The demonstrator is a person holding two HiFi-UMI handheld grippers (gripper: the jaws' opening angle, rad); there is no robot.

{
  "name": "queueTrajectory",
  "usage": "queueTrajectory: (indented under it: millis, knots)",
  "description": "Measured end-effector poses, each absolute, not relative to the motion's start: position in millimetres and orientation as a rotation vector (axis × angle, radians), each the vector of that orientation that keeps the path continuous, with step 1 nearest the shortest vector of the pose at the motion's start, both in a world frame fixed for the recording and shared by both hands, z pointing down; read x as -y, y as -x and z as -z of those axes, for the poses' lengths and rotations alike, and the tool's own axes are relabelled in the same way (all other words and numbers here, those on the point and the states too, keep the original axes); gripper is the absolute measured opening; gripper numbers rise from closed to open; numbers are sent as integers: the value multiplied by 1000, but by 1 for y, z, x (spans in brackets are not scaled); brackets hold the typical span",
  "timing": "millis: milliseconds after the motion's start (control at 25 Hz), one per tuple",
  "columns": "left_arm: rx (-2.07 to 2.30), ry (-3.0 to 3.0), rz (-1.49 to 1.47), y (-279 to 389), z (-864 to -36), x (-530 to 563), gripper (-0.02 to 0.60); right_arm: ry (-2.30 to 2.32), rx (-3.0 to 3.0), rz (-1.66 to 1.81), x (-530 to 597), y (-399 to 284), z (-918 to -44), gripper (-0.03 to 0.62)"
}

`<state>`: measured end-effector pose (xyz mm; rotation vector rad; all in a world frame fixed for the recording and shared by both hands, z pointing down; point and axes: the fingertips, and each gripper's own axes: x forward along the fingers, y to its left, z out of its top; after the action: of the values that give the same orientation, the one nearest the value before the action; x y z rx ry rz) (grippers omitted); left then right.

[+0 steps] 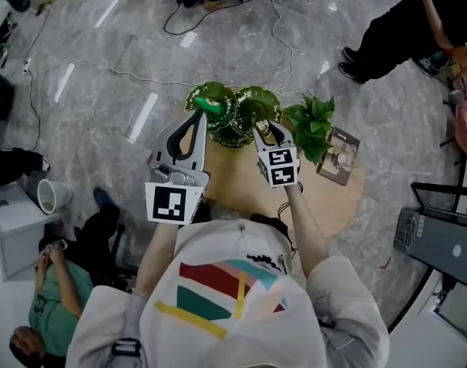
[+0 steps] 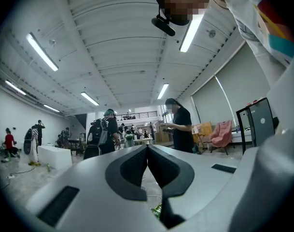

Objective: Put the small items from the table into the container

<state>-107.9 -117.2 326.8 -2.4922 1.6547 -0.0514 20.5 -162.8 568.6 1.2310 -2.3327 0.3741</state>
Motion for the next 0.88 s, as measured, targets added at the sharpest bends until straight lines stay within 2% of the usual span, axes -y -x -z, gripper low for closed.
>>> queueTrajectory:
  millis: [440,520,600,640,880]
  knots:
    - [-1883,2398,132,164,-338,101,8,-1086,2054,-554,202,-8,-671,153]
    - [-1901,2382,131,169,-339,102,8,-1120,2030,-543,209,-7,-674,161]
    - [-1917,2365,115,173,-337,103,8,-1148,2021,-513,215,-7,-671,232]
    - [-1924,2359,113,174,-335,103,8,-1149,2030,-501,215,-5,-666,244]
    - [-1877,2381,62,167,-329,109,8,-1236,2098,-512,206,-15,-629,245]
